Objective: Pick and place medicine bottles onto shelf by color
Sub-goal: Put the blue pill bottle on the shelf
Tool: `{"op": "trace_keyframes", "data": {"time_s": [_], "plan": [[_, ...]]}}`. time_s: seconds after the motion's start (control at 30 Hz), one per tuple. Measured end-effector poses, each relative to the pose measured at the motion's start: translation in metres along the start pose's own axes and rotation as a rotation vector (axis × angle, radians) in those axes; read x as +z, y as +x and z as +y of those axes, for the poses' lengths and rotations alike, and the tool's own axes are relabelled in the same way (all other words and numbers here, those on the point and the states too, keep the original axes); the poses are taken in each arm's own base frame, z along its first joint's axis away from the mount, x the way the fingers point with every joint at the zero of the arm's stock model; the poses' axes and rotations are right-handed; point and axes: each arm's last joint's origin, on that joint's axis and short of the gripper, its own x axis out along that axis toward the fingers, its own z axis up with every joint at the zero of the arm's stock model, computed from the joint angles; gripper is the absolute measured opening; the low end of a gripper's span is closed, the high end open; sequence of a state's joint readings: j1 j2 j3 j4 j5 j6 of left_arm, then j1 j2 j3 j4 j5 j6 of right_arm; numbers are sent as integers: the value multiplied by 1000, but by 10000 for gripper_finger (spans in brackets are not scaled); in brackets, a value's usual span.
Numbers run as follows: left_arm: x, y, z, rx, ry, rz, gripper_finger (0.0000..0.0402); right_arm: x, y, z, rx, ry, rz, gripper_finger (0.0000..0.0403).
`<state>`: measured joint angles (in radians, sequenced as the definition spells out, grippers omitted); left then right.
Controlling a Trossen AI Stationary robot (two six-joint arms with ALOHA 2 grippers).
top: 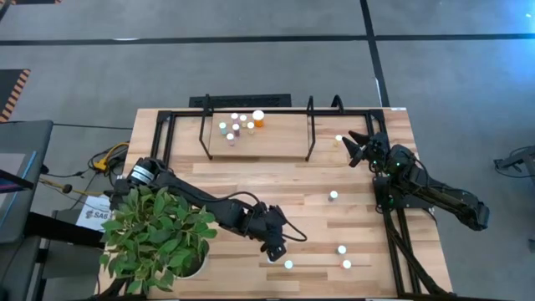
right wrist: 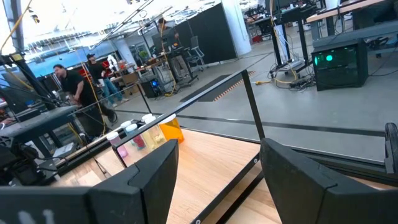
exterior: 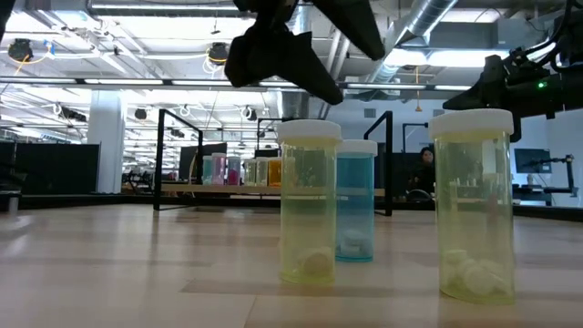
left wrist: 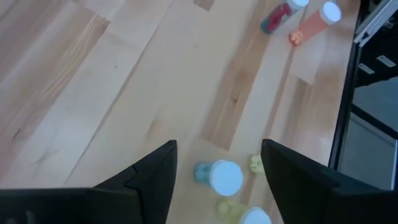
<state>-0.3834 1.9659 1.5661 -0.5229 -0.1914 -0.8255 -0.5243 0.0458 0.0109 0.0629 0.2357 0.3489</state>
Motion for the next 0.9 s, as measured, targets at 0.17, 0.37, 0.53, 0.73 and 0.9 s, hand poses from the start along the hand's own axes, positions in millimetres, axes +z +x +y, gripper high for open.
{"op": "trace_keyframes", "data": {"time_s": [0.17, 0.37, 0.53, 0.73, 0.9], "plan": [[-1, 0, 0, 5, 17, 4, 267, 0, 0, 0, 0, 0, 0, 249], [4, 1, 6, 13, 131, 5, 336, 0, 0, 0, 0, 0, 0, 249], [9, 18, 20, 22, 147, 67, 349, 0, 0, 0, 0, 0, 0, 249], [14, 29, 22, -62, 112, 99, 350, 0, 0, 0, 0, 0, 1, 249], [11, 24, 10, -92, 139, 84, 350, 0, 0, 0, -1, -1, 2, 249]]}}
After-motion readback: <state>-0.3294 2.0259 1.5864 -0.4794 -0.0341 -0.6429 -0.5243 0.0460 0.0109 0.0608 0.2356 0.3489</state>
